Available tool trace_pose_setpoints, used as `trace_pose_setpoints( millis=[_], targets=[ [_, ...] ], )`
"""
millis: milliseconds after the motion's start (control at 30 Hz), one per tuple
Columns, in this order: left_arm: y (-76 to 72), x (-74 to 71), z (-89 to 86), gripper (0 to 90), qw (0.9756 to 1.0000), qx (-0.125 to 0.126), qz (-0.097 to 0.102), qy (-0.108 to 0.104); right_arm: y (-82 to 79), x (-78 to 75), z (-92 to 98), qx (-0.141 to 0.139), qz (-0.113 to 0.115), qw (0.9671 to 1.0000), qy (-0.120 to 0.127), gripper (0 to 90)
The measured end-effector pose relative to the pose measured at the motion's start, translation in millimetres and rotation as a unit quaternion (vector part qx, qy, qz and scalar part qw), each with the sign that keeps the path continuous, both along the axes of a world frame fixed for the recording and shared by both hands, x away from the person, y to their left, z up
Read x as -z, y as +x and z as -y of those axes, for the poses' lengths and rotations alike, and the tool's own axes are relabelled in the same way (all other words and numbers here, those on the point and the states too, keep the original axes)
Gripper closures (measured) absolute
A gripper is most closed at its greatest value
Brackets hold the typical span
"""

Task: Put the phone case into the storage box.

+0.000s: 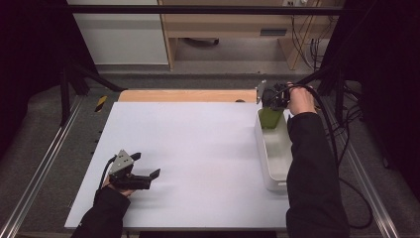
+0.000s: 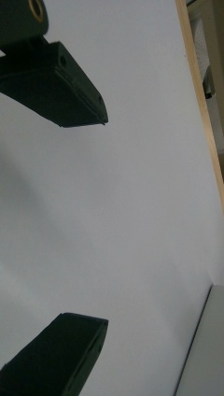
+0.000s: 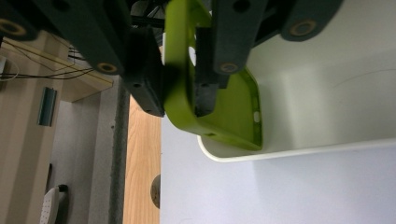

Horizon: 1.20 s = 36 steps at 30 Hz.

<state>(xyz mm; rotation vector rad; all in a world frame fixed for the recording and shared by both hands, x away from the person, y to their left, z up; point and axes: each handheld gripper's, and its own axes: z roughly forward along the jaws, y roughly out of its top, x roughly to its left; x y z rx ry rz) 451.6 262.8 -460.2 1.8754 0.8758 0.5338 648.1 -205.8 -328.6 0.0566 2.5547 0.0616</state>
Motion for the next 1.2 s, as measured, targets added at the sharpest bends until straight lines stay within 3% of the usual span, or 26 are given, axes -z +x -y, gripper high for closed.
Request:
trace_pose_setpoints(
  millis=[67, 333, 433, 700, 767, 933, 1000, 1167, 1200],
  targets=[
    [0.0, 0.0, -0.1, 2.7, 1.0000, 0.000, 0.000, 0.000, 1.1, 0.6, -0.1, 0.011, 0.000, 0.9999, 0.003, 67.0],
    [0.0, -0.2, 0.1, 2.8, 1.0000, -0.001, 0.000, 0.000, 1.5, -1.8, 1.3, 0.032, 0.012, 0.9993, 0.013, 39.2],
    [-0.1, -0.4, -0.4, 2.8, 1.0000, -0.002, 0.000, -0.001, 0.4, -6.1, 1.4, 0.050, 0.015, 0.9978, 0.039, 29.4],
    [-0.8, -1.1, -0.3, 2.8, 1.0000, -0.002, 0.002, -0.002, -6.3, -13.6, 0.1, 0.067, 0.014, 0.9944, 0.081, 19.1],
    [-0.8, -1.2, -0.3, 2.8, 1.0000, -0.003, 0.002, -0.002, -9.0, -15.7, -1.2, 0.074, 0.010, 0.9923, 0.099, 15.0],
    [-1.1, -1.2, 0.2, 2.8, 1.0000, -0.002, 0.003, -0.001, -16.8, -22.3, -4.2, 0.074, 0.002, 0.9879, 0.137, 15.0],
    [-1.2, -1.3, 0.3, 2.7, 1.0000, -0.002, 0.003, 0.000, -20.1, -23.3, -5.8, 0.076, 0.006, 0.9876, 0.137, 15.3],
    [-1.5, -1.4, 0.4, 2.8, 1.0000, -0.002, 0.003, 0.001, -28.2, -23.2, -9.0, 0.068, -0.010, 0.9875, 0.142, 8.0],
    [-1.5, -1.3, 0.5, 2.8, 1.0000, -0.002, 0.003, 0.001, -31.4, -24.0, -10.3, 0.068, -0.015, 0.9848, 0.159, 8.4]
  ],
)
